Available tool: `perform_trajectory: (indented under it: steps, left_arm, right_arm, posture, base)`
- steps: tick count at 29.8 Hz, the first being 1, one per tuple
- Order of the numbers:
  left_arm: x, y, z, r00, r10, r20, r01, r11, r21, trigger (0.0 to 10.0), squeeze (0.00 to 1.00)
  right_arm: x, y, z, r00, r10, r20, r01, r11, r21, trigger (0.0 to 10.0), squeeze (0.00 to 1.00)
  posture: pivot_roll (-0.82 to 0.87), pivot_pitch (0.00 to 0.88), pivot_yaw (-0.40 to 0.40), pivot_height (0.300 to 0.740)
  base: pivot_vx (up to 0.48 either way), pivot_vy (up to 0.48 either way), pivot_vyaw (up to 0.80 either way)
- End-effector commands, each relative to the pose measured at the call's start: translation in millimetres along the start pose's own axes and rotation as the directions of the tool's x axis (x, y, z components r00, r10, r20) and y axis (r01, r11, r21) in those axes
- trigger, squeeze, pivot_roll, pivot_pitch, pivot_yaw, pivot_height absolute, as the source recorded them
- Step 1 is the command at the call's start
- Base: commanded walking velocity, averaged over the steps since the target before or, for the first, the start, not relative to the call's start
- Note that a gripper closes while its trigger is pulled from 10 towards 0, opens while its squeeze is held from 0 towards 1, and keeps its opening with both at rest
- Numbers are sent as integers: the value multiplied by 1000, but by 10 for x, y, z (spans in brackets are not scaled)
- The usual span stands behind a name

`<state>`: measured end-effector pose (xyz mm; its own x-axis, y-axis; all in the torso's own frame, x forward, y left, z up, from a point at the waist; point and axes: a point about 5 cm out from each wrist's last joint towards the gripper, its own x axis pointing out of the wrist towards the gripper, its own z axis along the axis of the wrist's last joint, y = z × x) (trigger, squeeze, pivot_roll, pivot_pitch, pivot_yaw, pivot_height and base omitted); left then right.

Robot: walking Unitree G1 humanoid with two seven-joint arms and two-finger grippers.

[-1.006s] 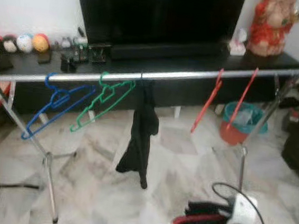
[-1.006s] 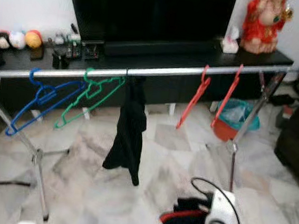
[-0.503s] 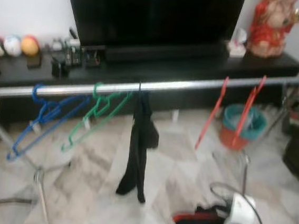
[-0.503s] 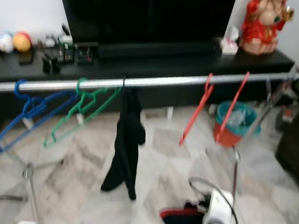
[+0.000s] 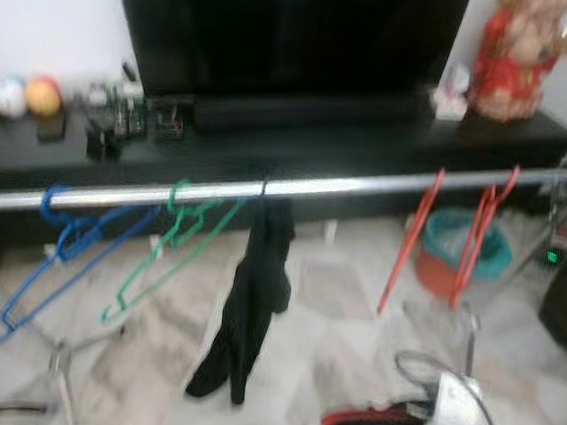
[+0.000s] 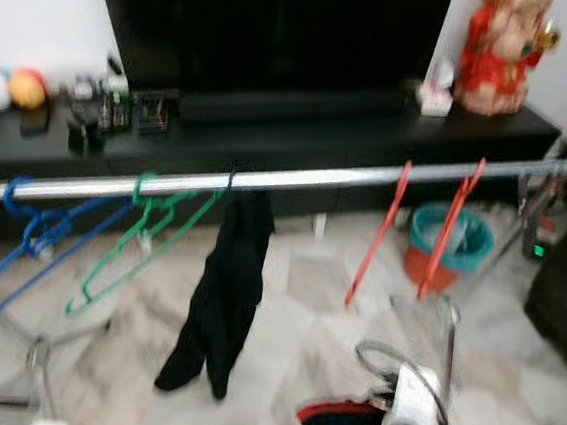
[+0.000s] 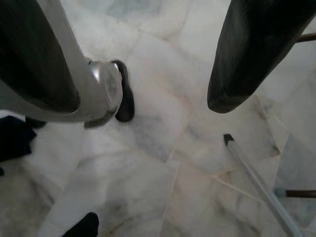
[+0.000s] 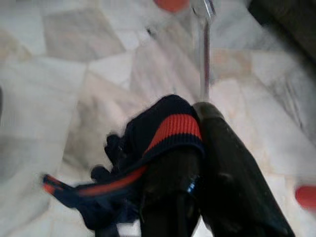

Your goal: Hang hanger

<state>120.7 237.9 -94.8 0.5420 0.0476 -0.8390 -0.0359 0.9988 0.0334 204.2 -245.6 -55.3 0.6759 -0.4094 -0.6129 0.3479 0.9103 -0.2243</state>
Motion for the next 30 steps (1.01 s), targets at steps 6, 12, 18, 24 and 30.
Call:
perform_trajectory:
  steps: [6,12,18,24,30]
  left_arm:
    - [-33,86,-62,999,23,-23,-23,1000,-7,10000,0]
    - [-33,89,-61,999,24,-25,-24,1000,4,10000,0]
    - [-33,94,-57,999,23,-26,-23,1000,17,10000,0]
    - [-34,99,-56,999,26,-26,-25,999,32,10000,0]
    - [-35,99,-60,999,28,-27,-27,999,35,10000,0]
  right_arm:
    - [-5,121,45,999,39,13,-39,999,6,10000,0]
    - [-10,116,22,999,41,5,-41,999,6,10000,0]
    - [-10,114,19,999,43,4,-43,999,9,10000,0]
    - [-11,106,11,999,43,1,-43,999,13,10000,0]
    - [-12,100,4,999,44,-1,-44,999,14,10000,0]
  posture:
    - [-106,0,6,740]
    - [-104,0,6,740]
    - [-103,0,7,740]
    - [-105,0,8,740]
    - [-105,0,8,740]
  base:
    - [0,0,0]
    - [0,0,0]
    - [0,0,0]
    - [0,-219,0]
    - [0,-283,0]
